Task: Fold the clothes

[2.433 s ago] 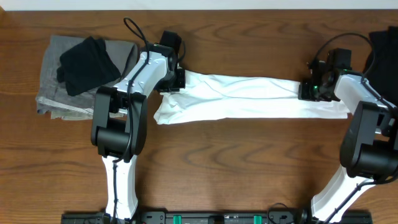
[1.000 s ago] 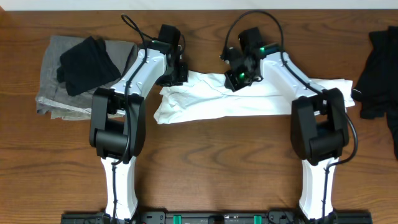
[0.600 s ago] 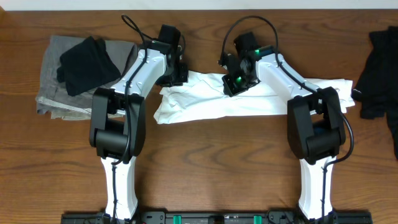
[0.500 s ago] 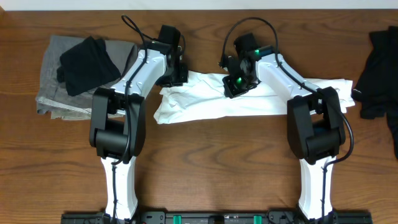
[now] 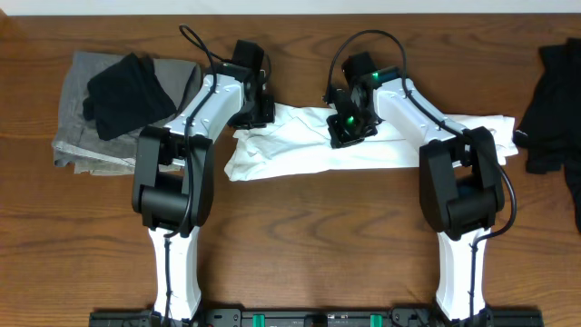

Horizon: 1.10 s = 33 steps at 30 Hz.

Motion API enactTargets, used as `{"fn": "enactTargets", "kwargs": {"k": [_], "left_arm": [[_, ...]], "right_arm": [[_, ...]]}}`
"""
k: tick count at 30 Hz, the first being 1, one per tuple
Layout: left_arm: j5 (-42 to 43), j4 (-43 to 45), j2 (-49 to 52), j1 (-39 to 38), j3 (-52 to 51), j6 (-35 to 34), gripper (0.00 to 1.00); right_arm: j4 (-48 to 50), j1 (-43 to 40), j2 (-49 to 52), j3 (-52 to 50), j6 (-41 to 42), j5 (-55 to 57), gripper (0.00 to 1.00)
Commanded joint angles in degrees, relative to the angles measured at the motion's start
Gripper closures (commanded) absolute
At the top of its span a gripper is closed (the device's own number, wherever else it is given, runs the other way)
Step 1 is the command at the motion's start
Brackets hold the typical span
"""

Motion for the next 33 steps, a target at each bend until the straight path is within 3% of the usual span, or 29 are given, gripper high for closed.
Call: {"fn": "enactTargets", "kwargs": {"k": [1, 6, 10, 14, 21, 33], "left_arm": [[-0.2, -0.7, -2.1, 0.1, 1.3, -0.3, 0.91], [0.7, -0.7, -6.9, -0.5, 1.4, -0.3, 0.91], [7.0, -0.7, -8.1, -2.2, 1.3, -0.3, 0.91], [7.9, -0.3, -6.5, -4.8, 0.9, -0.3, 0.91], [7.4, 2.0, -1.6, -6.9, 0.6, -0.3, 0.90], [7.3, 1.8, 3.4, -6.8, 0.5, -0.3, 0.90]], "right_arm": [[0.1, 0.4, 0.5, -0.1, 1.0, 0.0, 0.95], [0.7, 0.4, 0.5, -0.1, 1.0, 0.0, 0.94], [1.2, 0.3, 0.5, -0.1, 1.1, 0.0, 0.93], [2.2, -0.5, 0.5, -0.1, 7.0, 1.6, 0.88], [3.1, -1.6, 0.5, -0.1, 7.1, 1.5, 0.78], [2.1, -1.6, 0.5, -0.1, 7.1, 1.5, 0.78]]}}
